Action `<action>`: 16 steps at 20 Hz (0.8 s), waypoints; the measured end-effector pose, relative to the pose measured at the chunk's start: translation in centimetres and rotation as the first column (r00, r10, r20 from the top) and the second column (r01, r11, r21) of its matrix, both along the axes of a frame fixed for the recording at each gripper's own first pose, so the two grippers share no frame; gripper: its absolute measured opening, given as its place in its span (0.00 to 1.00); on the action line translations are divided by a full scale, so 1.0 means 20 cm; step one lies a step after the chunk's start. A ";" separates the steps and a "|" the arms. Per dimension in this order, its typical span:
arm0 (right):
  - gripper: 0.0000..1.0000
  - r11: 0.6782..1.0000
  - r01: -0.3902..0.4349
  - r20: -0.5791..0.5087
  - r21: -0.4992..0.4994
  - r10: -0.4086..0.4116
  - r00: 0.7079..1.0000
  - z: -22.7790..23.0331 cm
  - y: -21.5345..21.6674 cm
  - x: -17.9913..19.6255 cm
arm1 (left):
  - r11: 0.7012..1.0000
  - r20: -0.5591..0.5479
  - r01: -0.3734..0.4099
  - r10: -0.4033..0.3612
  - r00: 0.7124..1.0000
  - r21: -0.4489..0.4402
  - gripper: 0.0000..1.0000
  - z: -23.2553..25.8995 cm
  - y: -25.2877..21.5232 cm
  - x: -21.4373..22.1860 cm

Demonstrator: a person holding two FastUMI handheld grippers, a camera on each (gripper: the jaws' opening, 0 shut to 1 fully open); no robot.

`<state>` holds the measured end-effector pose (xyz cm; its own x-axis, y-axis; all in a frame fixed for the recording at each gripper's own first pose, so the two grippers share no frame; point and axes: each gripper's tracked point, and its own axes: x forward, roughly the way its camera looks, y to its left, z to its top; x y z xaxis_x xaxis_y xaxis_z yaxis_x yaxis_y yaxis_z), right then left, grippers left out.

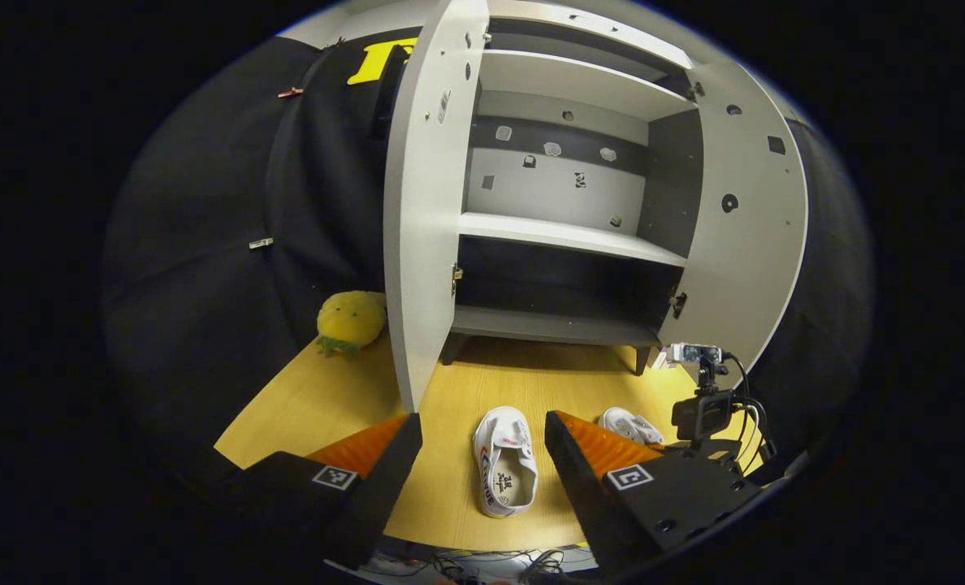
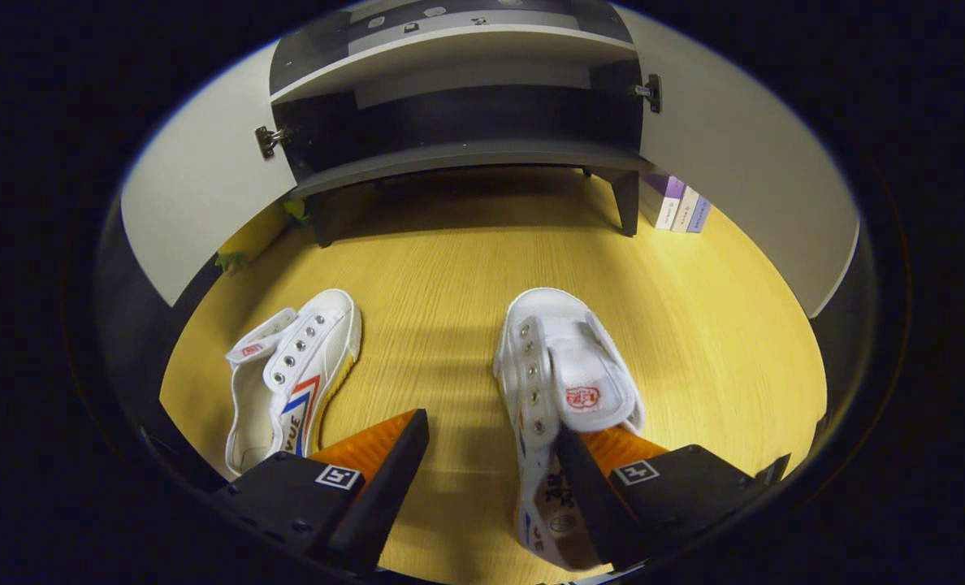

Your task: Grab one shoe with the right hand and put it into the shoe cabinet, grab the other shoe with the left hand and put it into the shoe cabinet; then close the right door with the right hand and the left door with the left hand.

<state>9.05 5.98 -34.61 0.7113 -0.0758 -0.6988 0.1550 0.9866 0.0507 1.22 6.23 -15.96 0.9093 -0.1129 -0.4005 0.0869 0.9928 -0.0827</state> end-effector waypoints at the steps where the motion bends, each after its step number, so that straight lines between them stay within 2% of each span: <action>1: 0.95 1.000 -0.007 -0.003 -0.018 0.007 1.000 -0.02 -0.01 0.02 | 1.000 -0.003 0.001 -0.001 1.000 0.006 0.95 -0.01 0.00 0.00; 3: 0.91 0.997 -0.018 -0.005 -0.075 0.017 1.000 -0.04 -0.04 0.07 | 1.000 -0.007 0.000 0.001 1.000 0.009 0.95 -0.02 0.00 -0.01; 5: 0.71 0.996 0.007 -0.005 -0.090 -0.007 1.000 -0.03 -0.08 0.08 | 1.000 -0.006 -0.002 0.002 1.000 0.003 0.95 -0.01 -0.01 -0.01; 6: 0.54 0.995 0.029 -0.007 -0.091 -0.030 1.000 -0.03 -0.11 0.09 | 1.000 -0.004 -0.003 0.003 1.000 0.004 0.95 -0.01 -0.01 -0.01; 7: 0.43 0.997 0.039 -0.009 -0.070 -0.040 0.999 -0.02 -0.12 0.08 | 1.000 -0.004 0.002 -0.002 1.000 0.007 0.95 0.00 -0.01 -0.02; 8: 0.24 0.998 0.036 -0.017 -0.059 -0.037 0.999 -0.04 -0.12 0.09 | 1.000 -0.003 0.007 -0.007 1.000 0.011 0.95 -0.01 -0.01 -0.02; 9: 0.25 0.999 0.016 -0.024 -0.045 -0.017 1.000 -0.03 -0.10 0.08 | 1.000 -0.002 0.009 -0.009 1.000 0.017 0.95 0.00 -0.01 -0.02; 11: 0.14 0.999 -0.006 -0.035 -0.053 0.004 0.999 -0.04 -0.11 0.09 | 1.000 0.002 0.018 -0.018 1.000 0.021 0.95 0.00 -0.02 -0.02; 12: 0.14 0.999 -0.015 -0.042 -0.040 0.014 0.999 -0.05 -0.09 0.08 | 0.999 0.002 0.023 -0.023 1.000 0.022 0.95 0.00 -0.03 -0.02; 14: 0.07 1.000 -0.017 -0.043 -0.011 0.016 0.999 -0.04 -0.10 0.08 | 0.999 0.005 0.038 -0.038 0.999 0.028 0.95 0.00 -0.05 -0.02; 16: 0.07 1.000 -0.016 -0.047 0.018 0.017 0.999 -0.03 -0.10 0.09 | 0.998 0.014 0.052 -0.053 0.999 0.045 0.95 0.00 -0.07 -0.02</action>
